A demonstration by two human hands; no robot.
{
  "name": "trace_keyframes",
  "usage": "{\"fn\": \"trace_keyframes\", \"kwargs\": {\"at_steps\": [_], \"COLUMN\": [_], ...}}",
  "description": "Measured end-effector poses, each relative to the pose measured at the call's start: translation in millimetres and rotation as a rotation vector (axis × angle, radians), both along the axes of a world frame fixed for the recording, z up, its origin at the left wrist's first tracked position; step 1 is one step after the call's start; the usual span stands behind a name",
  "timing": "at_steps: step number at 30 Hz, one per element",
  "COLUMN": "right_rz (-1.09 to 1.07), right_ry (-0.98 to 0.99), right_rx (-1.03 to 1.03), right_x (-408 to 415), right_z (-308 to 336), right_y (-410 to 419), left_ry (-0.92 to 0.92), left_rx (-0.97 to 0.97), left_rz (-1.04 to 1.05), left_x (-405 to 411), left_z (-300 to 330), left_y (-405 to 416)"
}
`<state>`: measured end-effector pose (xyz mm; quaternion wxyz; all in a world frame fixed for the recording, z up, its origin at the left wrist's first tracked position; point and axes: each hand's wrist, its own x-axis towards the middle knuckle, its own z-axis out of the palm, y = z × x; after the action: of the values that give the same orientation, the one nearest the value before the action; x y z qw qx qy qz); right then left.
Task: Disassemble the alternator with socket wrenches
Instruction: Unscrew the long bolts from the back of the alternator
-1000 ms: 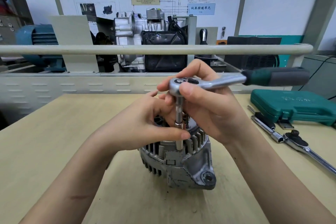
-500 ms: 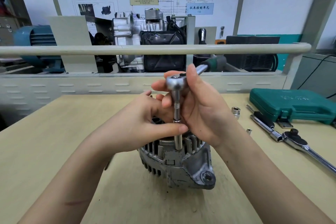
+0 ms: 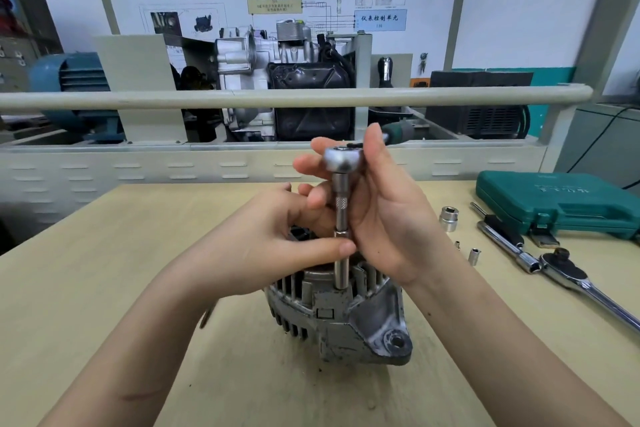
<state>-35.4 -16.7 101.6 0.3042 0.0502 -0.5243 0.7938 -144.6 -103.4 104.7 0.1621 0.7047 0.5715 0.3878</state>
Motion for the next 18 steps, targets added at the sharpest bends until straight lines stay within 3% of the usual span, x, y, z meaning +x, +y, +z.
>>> {"fn": "trace_keyframes", "kwargs": {"at_steps": [10, 18], "right_rz": [0.034, 0.028], "right_ry": [0.216, 0.002], "right_rx": [0.013, -0.036], "right_x": [4, 1], "right_z": [-4, 1], "right_y": [-2, -3], "left_ry": [0.158, 0.018], "left_rx": [0.078, -0.001], "left_rz": [0.157, 0.106], "left_x": [10, 9], "left_z": [0, -1], "left_y": [-2, -3]}}
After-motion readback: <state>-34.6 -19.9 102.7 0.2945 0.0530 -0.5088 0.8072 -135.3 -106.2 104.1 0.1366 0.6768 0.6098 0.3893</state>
